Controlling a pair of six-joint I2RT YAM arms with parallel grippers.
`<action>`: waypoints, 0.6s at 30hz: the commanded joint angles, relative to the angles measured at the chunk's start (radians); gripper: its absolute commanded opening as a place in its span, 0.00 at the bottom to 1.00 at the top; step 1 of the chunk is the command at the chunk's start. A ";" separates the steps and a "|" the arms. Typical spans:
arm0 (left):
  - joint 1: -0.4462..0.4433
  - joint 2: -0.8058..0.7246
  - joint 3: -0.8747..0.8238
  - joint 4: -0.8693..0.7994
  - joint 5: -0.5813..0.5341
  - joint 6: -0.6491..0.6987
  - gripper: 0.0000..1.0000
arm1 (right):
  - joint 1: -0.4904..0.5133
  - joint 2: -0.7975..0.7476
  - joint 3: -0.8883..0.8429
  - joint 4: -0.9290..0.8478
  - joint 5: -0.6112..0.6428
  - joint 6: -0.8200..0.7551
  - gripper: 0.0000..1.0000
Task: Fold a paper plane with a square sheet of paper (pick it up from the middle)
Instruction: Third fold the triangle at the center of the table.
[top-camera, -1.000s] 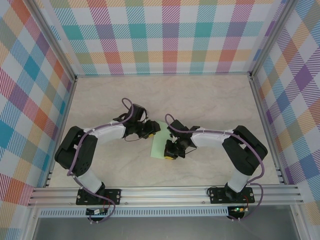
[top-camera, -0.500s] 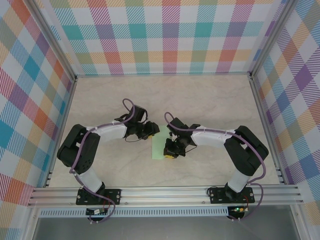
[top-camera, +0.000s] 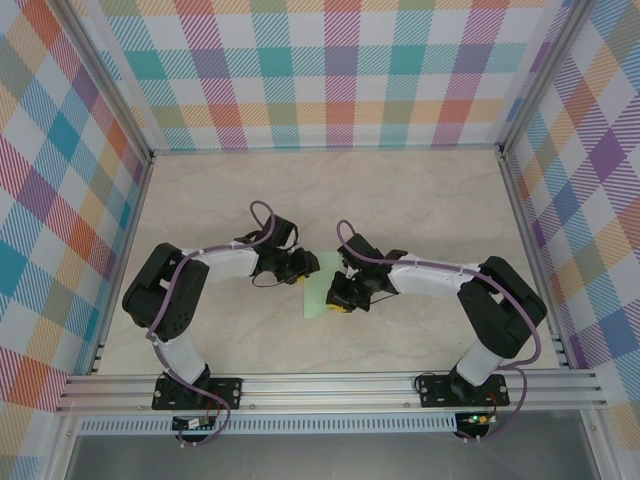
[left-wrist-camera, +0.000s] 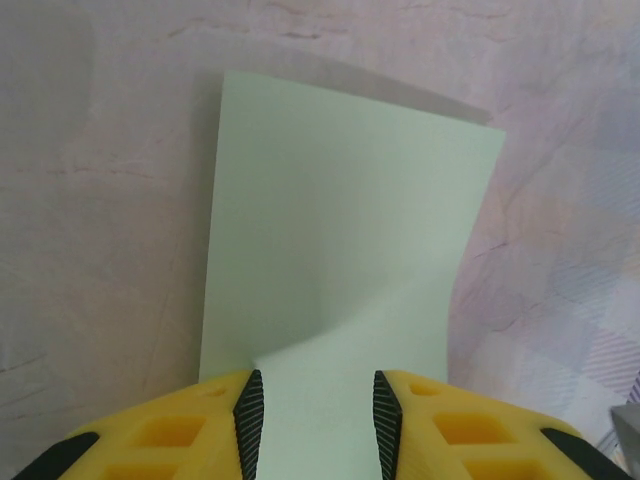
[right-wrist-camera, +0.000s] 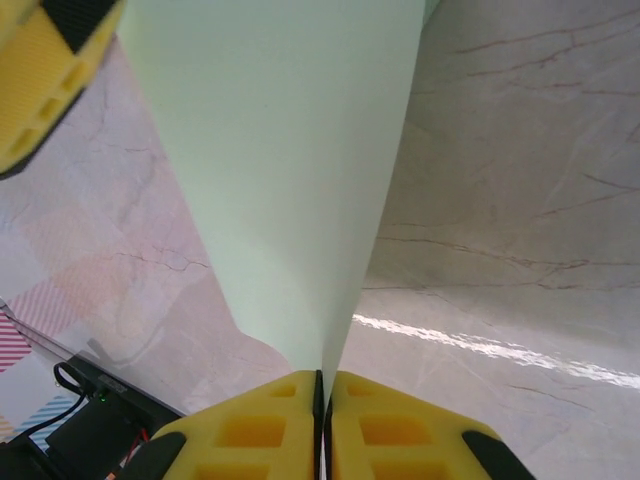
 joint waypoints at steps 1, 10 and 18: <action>-0.014 0.024 0.020 -0.028 0.007 0.022 0.36 | -0.005 -0.007 0.006 0.019 -0.003 0.017 0.10; -0.016 0.027 0.022 -0.053 -0.005 0.027 0.35 | -0.005 0.081 0.091 0.042 0.009 -0.006 0.09; -0.016 0.013 0.035 -0.074 -0.015 0.035 0.35 | -0.005 0.136 0.118 0.086 0.046 0.011 0.09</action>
